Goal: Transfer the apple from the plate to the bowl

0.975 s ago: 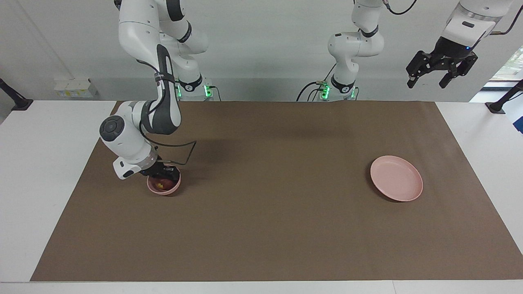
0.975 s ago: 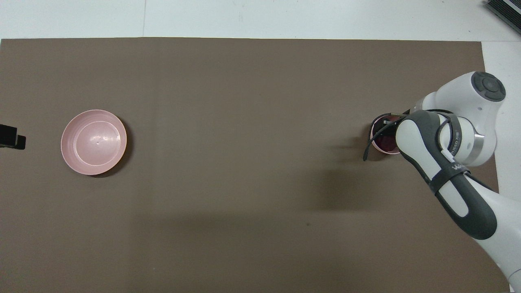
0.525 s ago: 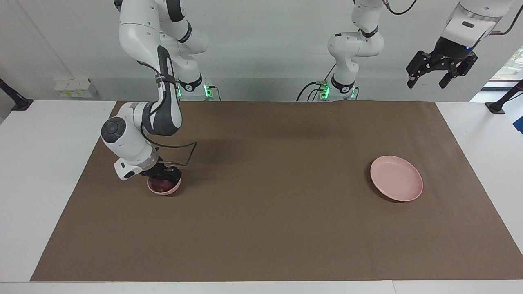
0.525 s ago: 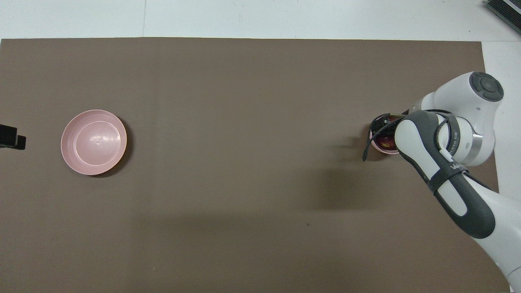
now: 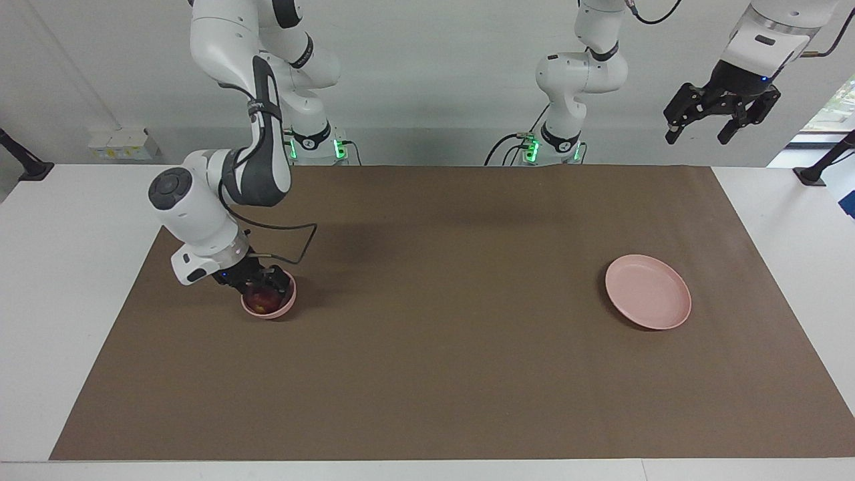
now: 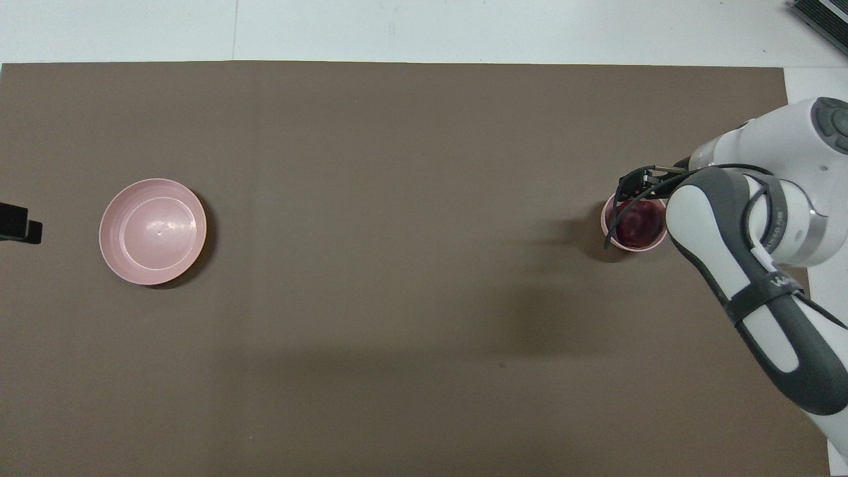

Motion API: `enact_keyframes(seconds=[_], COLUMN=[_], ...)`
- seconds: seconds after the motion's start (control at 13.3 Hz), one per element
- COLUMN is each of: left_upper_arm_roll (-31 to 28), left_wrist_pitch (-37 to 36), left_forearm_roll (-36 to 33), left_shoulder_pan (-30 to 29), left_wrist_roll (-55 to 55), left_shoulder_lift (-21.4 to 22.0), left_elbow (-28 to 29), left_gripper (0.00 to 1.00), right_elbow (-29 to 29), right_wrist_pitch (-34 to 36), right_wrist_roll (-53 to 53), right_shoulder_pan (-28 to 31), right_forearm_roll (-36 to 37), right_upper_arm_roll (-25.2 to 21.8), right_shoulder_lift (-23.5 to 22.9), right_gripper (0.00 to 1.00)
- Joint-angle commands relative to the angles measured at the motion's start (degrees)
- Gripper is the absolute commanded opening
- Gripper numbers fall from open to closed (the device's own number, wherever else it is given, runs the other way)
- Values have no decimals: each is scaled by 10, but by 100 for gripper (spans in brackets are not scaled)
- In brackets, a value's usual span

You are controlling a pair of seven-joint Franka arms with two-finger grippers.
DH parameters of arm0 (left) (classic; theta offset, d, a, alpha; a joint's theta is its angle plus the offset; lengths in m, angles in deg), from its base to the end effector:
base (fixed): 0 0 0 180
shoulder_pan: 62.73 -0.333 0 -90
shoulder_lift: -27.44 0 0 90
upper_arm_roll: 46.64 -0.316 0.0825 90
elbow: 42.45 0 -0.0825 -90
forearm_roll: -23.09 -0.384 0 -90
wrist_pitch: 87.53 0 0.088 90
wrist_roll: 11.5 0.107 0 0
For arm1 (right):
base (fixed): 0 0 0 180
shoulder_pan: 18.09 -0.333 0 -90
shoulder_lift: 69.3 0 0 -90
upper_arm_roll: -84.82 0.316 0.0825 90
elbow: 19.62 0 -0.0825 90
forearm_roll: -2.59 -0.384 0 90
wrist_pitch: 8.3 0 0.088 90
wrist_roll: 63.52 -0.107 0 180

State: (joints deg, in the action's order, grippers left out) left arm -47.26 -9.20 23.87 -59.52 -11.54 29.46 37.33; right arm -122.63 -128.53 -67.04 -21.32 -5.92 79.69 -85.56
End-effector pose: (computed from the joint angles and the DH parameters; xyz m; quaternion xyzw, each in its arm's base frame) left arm 0.5176 -0.0249 0.7076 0.9997 -0.0237 0.0048 0.0070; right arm 0.6329 -0.0101 0.3929 -0.9952 0.0820 -0.0085 0.0521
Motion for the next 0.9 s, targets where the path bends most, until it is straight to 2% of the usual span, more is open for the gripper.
enact_keyframes(seconds=[0.0, 0.22, 0.53, 0.67, 0.82], left_upper_arm_roll=[0, 0, 0, 0, 0], left_wrist_pitch=[-7, -7, -7, -7, -7], left_forearm_roll=[-8, -8, -8, -8, -8], left_shoulder_pan=[-1, -1, -1, -1, -1], left_wrist_roll=[3, 3, 3, 3, 3], left_shoulder_lift=[4, 4, 4, 4, 5], left_elbow=[2, 2, 2, 2, 2], left_gripper=[100, 100, 100, 100, 100], right_elbow=[10, 26, 25, 34, 73], right_wrist_pitch=[42, 97, 164, 194, 258], right_wrist_roll=[-10, -16, -79, -70, -26], right_shoulder_pan=[1, -3, -51, -50, -45], right_forearm_roll=[25, 63, 115, 119, 115], right_upper_arm_roll=[1, 6, 7, 7, -1], right_shoulder_lift=[49, 102, 182, 215, 233], right_gripper=[100, 100, 100, 100, 100])
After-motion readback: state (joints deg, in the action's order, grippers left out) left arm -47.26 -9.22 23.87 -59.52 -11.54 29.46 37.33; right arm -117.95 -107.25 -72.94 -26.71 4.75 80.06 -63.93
